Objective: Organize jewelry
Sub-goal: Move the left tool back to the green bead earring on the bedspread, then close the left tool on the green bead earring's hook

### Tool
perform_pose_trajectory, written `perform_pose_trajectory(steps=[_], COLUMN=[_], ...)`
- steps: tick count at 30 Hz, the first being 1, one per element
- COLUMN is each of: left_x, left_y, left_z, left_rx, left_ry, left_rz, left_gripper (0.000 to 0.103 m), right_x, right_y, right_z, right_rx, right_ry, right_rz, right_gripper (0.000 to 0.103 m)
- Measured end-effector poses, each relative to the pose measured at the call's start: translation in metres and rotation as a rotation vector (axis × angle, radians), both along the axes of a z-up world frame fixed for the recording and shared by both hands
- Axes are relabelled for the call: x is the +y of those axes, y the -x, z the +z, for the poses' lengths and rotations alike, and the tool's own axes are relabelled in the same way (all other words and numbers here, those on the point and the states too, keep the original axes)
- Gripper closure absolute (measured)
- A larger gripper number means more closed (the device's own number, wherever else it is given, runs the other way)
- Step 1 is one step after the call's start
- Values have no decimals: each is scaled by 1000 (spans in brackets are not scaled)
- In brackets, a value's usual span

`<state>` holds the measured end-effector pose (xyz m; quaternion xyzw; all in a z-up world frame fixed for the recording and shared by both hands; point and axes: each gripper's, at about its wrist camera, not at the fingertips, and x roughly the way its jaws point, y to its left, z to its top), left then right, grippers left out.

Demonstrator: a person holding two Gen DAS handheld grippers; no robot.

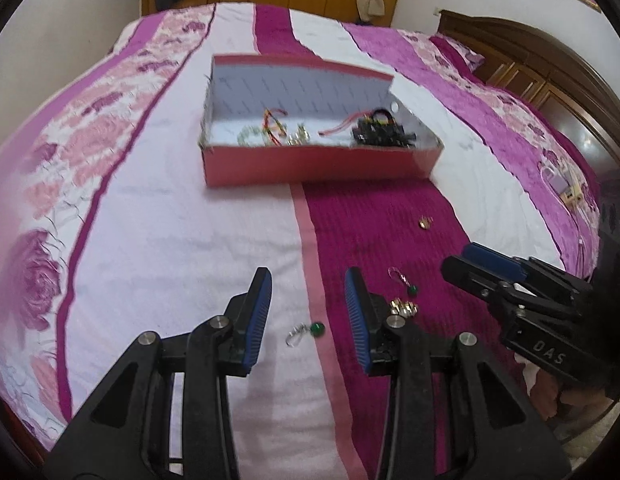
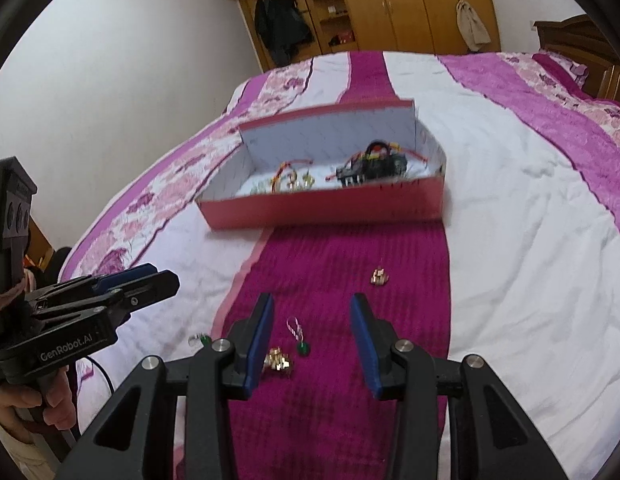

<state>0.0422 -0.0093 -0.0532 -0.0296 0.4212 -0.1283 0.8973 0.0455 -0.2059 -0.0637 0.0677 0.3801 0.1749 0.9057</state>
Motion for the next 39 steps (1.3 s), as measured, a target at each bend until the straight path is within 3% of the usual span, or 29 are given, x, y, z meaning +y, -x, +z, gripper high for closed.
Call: perform_pose_trajectory(steps=[11, 18, 27, 32, 39], left_x=[-9, -7, -7, -6, -6], left_y=[0, 0, -2, -3, -4], left_z=[-22, -36, -45, -47, -48], left_rx=[88, 123, 118, 103, 93], left_ry=[-19, -23, -58, -72, -70], left_rz=[-47, -47, -48, -47, -52], left_gripper=[74, 75, 86, 100, 101], right_x=[7, 12, 16, 19, 19], right_y=[-6, -10, -16, -20, -25], right_z=[-23, -34, -39, -42, -48], right_rx=[81, 111, 126, 142, 182], right_ry=[14, 23, 16, 1, -16], right_rz=[22, 39, 60, 71, 73], right_gripper=[61, 67, 77, 84, 92])
